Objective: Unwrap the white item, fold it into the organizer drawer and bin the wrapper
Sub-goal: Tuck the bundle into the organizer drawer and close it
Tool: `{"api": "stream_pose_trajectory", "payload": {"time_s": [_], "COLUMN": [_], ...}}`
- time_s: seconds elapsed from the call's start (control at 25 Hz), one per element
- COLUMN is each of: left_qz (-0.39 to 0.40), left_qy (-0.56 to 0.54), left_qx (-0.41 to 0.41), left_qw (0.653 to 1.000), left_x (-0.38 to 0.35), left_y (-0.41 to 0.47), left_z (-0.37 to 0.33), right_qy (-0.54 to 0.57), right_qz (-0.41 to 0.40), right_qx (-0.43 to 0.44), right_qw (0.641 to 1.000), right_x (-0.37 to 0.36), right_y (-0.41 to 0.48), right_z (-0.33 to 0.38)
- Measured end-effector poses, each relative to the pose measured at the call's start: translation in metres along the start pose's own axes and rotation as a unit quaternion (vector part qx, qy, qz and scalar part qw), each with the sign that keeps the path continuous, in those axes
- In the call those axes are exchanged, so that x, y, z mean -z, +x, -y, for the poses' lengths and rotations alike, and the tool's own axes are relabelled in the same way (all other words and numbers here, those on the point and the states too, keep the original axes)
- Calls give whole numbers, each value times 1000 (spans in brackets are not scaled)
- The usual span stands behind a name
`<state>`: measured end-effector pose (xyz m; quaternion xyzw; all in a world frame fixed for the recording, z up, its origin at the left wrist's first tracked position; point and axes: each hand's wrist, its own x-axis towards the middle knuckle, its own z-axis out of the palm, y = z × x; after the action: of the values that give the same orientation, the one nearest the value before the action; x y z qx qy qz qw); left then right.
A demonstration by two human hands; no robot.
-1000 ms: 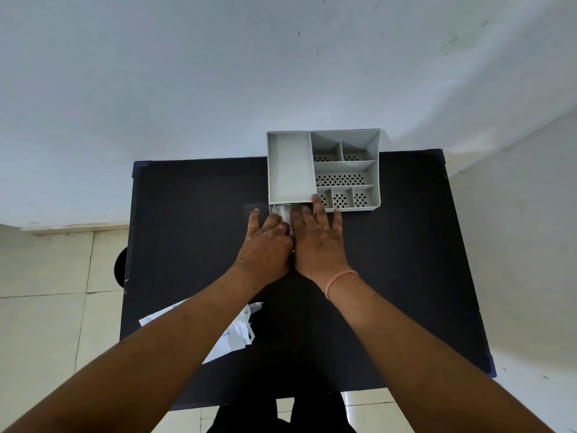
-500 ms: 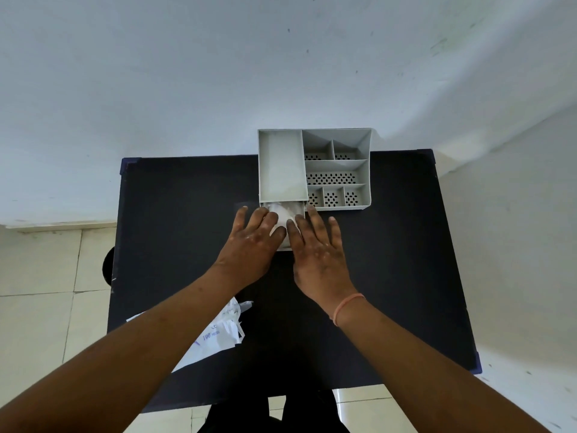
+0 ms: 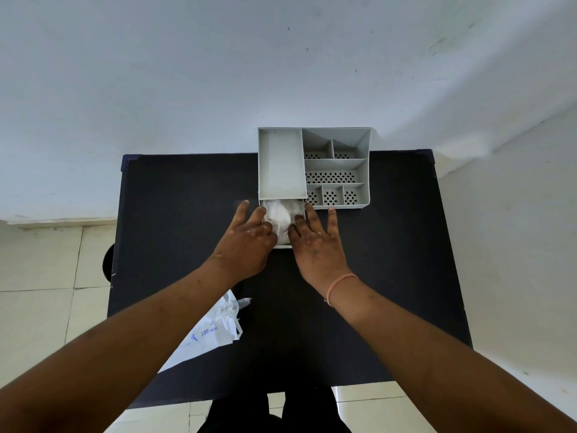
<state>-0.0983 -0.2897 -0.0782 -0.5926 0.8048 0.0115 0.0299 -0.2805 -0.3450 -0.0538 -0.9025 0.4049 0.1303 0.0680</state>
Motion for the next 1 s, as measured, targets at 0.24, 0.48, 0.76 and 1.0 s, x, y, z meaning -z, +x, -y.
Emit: {"api": "stream_pose_trajectory", "payload": {"time_s": [0.24,0.48,0.76,1.0], "left_qz": [-24,28,67,65], "left_qy": [-5,-4,-16,-19], "left_qx": [13,8,25,14], "left_qw": [1000,1000,997,998], "left_x": [-4,-2,4,7], "left_y": [-7,5,7,8], "left_z": [-6,-16,-15,-13], "right_qy": [48,-4,0,0], "right_qz": [-94,28,82,99], "right_qx": [9,36,39,53], "right_qw": [994,999,996,994], "right_x": [4,-8,4,14], "right_y": [-9,17,28,43], "right_z": [4,-7,-3,-5]}}
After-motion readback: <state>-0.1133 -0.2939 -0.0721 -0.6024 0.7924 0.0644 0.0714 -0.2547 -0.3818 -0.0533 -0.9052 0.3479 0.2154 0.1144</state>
